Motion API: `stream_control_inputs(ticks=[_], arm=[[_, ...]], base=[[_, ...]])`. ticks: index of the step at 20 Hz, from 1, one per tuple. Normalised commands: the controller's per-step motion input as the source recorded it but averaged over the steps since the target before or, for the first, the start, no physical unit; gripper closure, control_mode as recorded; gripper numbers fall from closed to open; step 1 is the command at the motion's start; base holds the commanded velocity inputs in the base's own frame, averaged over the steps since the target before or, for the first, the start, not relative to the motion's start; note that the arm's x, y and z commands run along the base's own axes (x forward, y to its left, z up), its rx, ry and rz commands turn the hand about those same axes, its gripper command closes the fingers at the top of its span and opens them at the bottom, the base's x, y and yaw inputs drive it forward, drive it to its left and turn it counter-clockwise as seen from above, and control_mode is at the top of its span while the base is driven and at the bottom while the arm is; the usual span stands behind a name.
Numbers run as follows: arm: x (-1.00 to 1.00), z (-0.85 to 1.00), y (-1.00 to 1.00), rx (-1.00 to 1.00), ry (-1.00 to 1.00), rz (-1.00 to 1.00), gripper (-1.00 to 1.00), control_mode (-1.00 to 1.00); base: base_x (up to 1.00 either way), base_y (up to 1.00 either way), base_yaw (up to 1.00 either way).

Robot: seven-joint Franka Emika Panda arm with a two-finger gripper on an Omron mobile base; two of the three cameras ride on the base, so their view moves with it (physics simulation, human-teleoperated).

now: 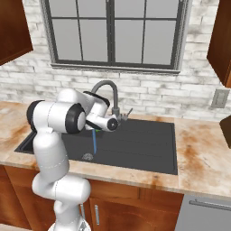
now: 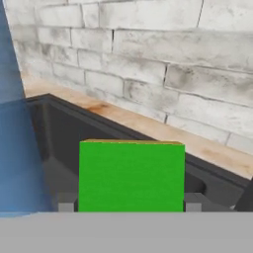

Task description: Soak the sponge with water for a few seconds and then drop it inside the sink.

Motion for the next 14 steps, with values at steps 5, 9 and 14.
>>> stream_control_inputs(ticks=[5, 9, 14], arm=[[-0.06, 0.00, 0.07, 0.00, 0.00, 0.00, 1.00, -1.00], [-0.22, 0.00, 0.09, 0.02, 0.00, 0.00, 1.00, -1.00], [-0.20, 0.00, 0.05, 0.01, 0.00, 0.01, 1.00, -1.00]], base=[[0.00, 0.00, 0.00], [0.00, 0.00, 0.00], [0.00, 0.00, 0.00]])
